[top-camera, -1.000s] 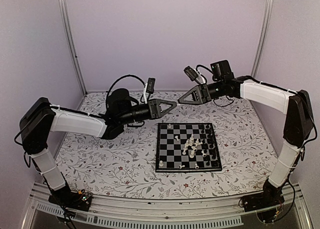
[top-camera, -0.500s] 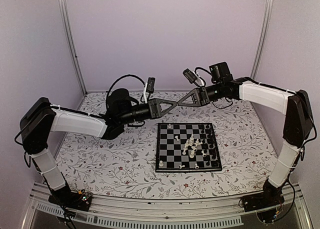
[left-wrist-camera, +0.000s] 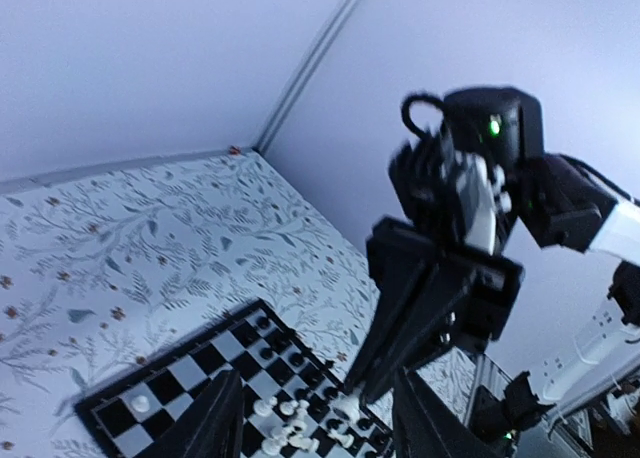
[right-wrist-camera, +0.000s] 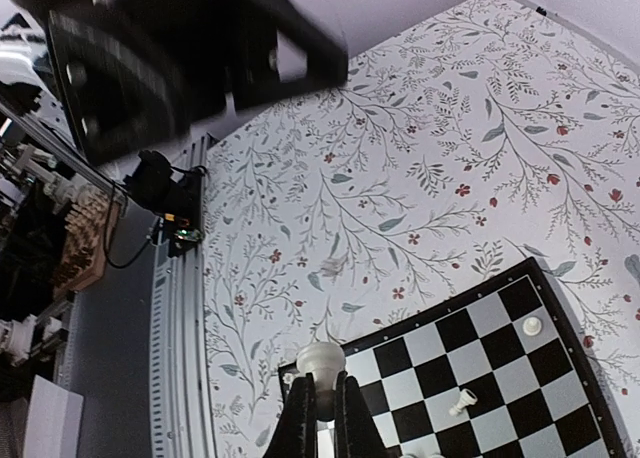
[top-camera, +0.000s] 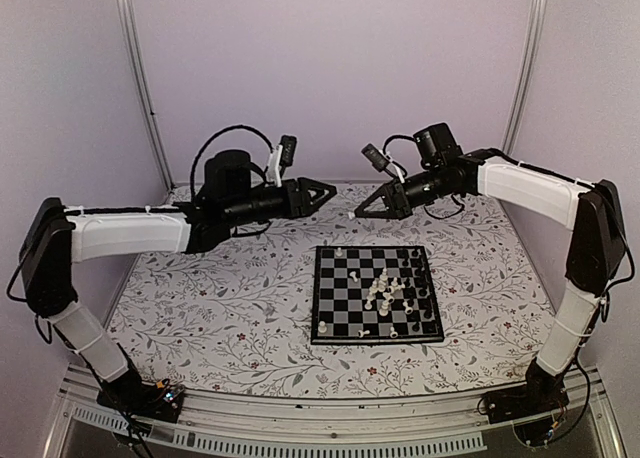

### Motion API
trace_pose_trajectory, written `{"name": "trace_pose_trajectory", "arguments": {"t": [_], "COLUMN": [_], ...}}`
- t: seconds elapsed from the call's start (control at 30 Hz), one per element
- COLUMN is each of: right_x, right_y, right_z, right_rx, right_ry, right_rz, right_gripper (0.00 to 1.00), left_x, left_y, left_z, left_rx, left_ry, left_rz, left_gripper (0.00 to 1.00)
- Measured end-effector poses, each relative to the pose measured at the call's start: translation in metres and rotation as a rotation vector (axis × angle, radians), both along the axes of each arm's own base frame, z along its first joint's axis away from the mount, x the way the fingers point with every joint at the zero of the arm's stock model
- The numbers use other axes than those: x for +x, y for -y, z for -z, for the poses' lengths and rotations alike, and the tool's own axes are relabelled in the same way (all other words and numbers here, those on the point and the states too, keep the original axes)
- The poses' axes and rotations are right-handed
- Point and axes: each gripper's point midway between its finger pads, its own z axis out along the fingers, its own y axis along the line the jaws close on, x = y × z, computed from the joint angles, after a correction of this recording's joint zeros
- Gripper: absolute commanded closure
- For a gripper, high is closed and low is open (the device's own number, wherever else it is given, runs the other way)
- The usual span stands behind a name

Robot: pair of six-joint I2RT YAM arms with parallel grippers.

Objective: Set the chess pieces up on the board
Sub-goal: Place the chess piece on the chessboard.

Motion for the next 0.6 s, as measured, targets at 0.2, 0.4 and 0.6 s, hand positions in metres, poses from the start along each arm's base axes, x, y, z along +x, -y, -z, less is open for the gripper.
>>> {"name": "trace_pose_trajectory", "arguments": {"t": [0.2,0.4,0.6], "right_x": [-0.014,-0.055,-0.088], "right_y": [-0.016,-0.038,-0.042], "right_z": [0.021,0.048,0.106], "right_rx": [-0.206,-0.414,-0.603], "right_ry": [0.232,0.436,0.455], "right_rz": [-0.038,-0.185,-0.351], "right_gripper": [1.00,1.00,1.00], "left_x": [0.056,0.086,0.097], "left_y": [-0.070,-0.134,-0.173], "left_z": [-0.087,-0.065,-0.007], "left_rx": [0.092,0.199,0.302], "left_ry": [0.200,0.198,0.061], "left_rz": [-0.276,-0.430,-0.491], "left_gripper": [0.47,0.47,0.46]}}
